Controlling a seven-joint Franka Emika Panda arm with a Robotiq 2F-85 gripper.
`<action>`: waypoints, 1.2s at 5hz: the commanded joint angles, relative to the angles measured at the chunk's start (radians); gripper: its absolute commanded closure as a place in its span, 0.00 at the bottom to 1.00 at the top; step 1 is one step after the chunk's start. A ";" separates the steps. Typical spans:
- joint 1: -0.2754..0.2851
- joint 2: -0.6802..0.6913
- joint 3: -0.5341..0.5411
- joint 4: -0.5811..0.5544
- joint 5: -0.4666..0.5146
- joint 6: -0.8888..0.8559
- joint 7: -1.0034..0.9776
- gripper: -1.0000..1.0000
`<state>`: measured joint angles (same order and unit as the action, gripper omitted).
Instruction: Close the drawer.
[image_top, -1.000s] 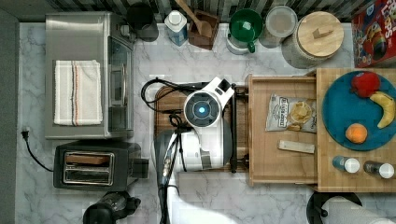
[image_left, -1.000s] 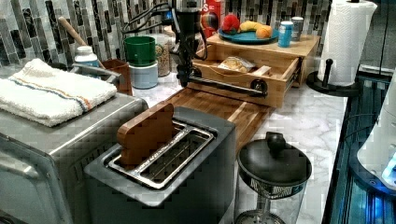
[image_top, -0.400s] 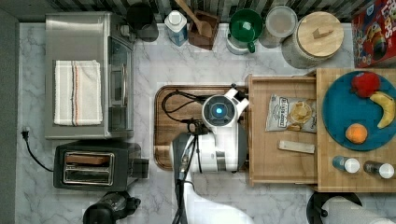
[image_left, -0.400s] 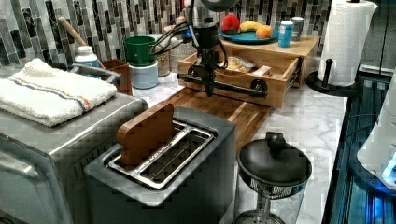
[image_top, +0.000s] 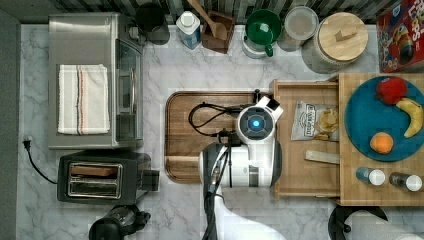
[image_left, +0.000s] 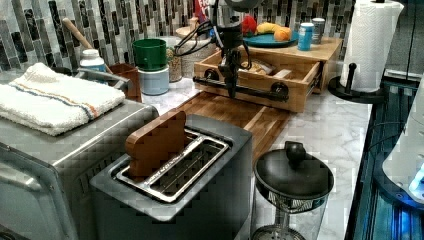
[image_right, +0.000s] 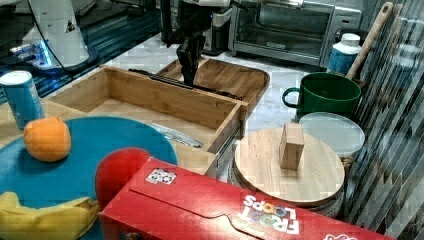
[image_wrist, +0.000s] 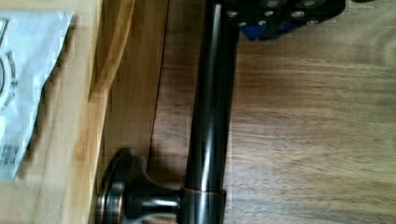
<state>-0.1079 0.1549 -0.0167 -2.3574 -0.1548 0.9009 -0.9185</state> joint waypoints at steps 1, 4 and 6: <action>-0.212 0.053 -0.127 0.178 0.036 0.001 -0.326 1.00; -0.308 0.119 -0.191 0.278 0.068 0.082 -0.455 1.00; -0.308 0.059 -0.184 0.248 -0.050 0.040 -0.326 1.00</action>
<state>-0.3625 0.2695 -0.1188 -2.1934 -0.1440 0.9180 -1.2852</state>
